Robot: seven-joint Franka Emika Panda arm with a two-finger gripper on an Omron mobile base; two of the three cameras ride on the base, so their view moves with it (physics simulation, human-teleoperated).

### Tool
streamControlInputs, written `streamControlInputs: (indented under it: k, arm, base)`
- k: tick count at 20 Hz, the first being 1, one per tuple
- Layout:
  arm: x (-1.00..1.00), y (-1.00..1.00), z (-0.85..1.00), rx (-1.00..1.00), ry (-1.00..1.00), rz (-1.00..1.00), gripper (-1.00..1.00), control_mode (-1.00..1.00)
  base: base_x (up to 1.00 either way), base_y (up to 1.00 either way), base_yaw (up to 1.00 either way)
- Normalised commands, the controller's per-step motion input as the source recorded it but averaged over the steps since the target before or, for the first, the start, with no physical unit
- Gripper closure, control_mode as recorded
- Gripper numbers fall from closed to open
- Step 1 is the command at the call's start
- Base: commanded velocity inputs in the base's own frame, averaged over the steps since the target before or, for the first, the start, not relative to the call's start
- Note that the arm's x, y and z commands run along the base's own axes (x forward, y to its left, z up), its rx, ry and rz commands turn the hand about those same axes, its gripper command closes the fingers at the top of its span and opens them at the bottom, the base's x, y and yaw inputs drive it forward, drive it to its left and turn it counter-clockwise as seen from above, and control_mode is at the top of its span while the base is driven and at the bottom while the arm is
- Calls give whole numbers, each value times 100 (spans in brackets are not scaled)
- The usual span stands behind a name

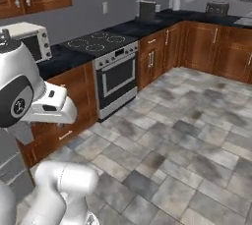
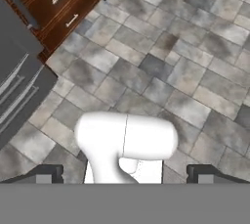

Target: Place two dumplings into each of the tupperware containers and then place the containers in the fridge.

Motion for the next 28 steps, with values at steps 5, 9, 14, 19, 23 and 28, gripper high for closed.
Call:
streamControlInputs:
  k: [5, 9, 14, 19, 23, 28]
  arm:
    - [0, 0, 0, 0, 0, 0, -100, 100]
    - [0, 0, 0, 0, 0, 0, -100, 100]
    - [0, 0, 0, 0, 0, 0, -100, 100]
    - [0, 0, 0, 0, 0, 0, -100, 100]
    - [0, 0, 0, 0, 0, 0, -100, 100]
    - [0, 0, 0, 0, 0, 0, -100, 100]
  base:
    - [-1, 4, -94]
    - [0, 3, -94]
    - [0, 0, -93]
    - [0, 0, -93]
    - [7, 0, -88]
    - [42, 16, -77]
